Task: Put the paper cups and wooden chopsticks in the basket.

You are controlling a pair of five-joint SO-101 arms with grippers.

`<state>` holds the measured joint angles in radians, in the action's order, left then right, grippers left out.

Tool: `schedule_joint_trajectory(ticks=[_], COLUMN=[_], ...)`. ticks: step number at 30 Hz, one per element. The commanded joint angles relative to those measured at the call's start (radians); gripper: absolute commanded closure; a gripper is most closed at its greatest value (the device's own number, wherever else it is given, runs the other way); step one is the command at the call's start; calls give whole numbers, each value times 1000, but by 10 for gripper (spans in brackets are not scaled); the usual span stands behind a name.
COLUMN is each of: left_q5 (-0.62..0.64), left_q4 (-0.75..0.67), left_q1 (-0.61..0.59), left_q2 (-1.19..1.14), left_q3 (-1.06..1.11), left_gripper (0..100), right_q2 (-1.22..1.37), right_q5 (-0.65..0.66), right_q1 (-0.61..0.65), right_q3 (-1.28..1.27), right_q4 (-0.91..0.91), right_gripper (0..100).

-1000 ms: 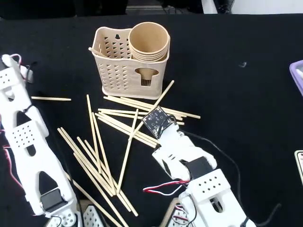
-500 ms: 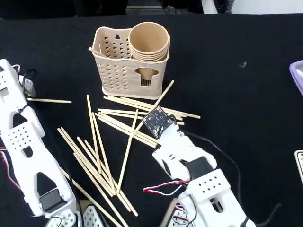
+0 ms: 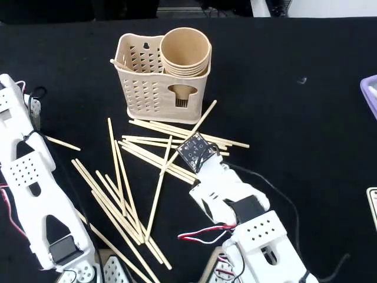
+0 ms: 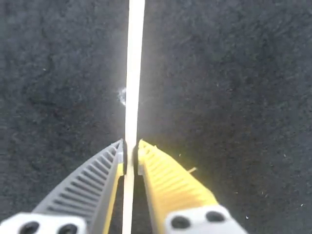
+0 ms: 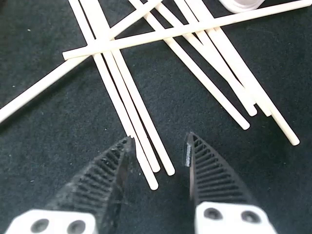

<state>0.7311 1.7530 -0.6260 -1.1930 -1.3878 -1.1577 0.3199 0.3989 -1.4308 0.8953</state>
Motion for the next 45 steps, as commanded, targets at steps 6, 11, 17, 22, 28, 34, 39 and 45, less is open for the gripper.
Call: schedule_joint_trajectory(ticks=[6, 11, 17, 22, 28, 34, 39, 45], left_q5=[-18, -157, -178, -178, -187, -187, -374, -594], left_q4=[9, 11, 11, 9, -74, -287, -397, -400], left_q1=[-42, -39, -2, 113, 346, 486, 562, 677], left_q2=[189, 388, 628, 824, 973, 968, 933, 911], left_q3=[-153, -130, -25, 62, 76, 74, 70, 73], left_gripper=[969, 969, 969, 970, 970, 970, 970, 971], right_q2=[-22, -22, -22, -22, -22, -22, -22, -22], right_q5=[9, 9, 9, 9, 9, 9, 9, 9], right_q1=[9, 9, 12, 12, 12, 9, 9, 9], right_q3=[5, 5, 7, 7, 5, 4, 4, 4], right_q4=[-17, -18, -20, -21, -18, -17, -17, -17], right_gripper=[827, 827, 827, 827, 827, 827, 827, 827])
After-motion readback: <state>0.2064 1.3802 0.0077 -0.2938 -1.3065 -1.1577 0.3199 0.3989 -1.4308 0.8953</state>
